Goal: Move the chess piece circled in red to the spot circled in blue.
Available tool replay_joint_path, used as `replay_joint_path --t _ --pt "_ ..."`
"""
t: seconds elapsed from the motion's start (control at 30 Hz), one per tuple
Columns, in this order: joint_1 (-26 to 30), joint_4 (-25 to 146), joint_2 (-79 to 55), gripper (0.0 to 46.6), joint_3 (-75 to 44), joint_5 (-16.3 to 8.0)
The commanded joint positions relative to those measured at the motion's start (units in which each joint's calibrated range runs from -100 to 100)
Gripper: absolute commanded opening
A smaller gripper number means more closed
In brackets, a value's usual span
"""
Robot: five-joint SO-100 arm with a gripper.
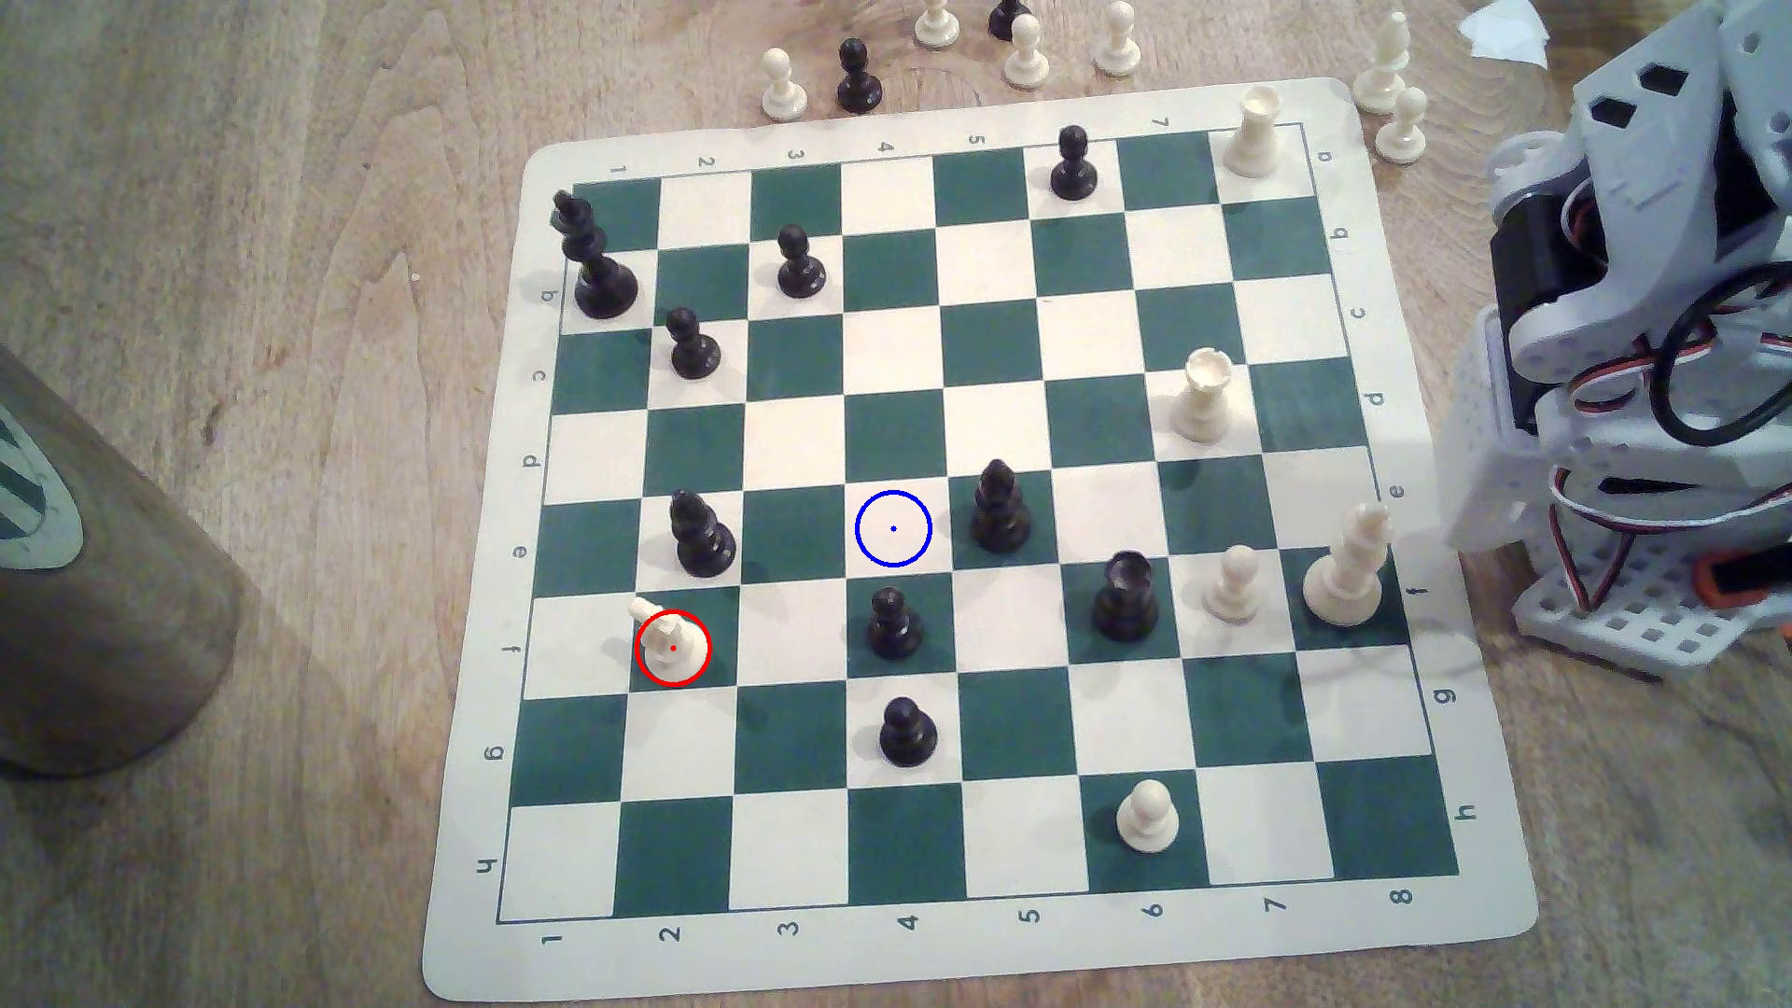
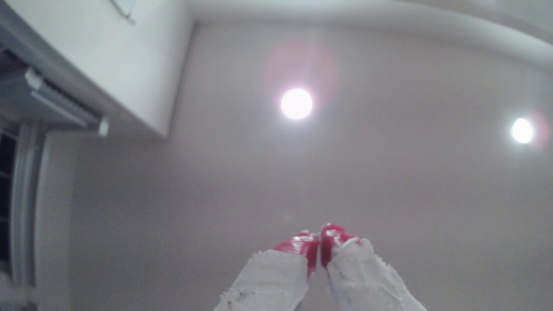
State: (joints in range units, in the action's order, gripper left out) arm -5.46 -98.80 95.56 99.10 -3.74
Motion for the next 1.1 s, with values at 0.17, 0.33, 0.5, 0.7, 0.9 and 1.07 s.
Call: replay_joint_path --t 0.17,0.33,0.5,0.7,0.9,1.07 --pt "5.0 20.1 0.3 0.2 -6.0 0.1" --pt "6.8 41.0 0.2 0.2 -15.3 0.1" --pt "10.3 60.5 0.2 0.2 -18.8 -0.1" --pt "9.6 77.3 0.2 0.2 -26.2 -0.2" --pt "9.1 100.6 -0.7 4.8 -31.5 0.0" --pt "10.9 114.4 -13.0 0.3 -39.9 1.9"
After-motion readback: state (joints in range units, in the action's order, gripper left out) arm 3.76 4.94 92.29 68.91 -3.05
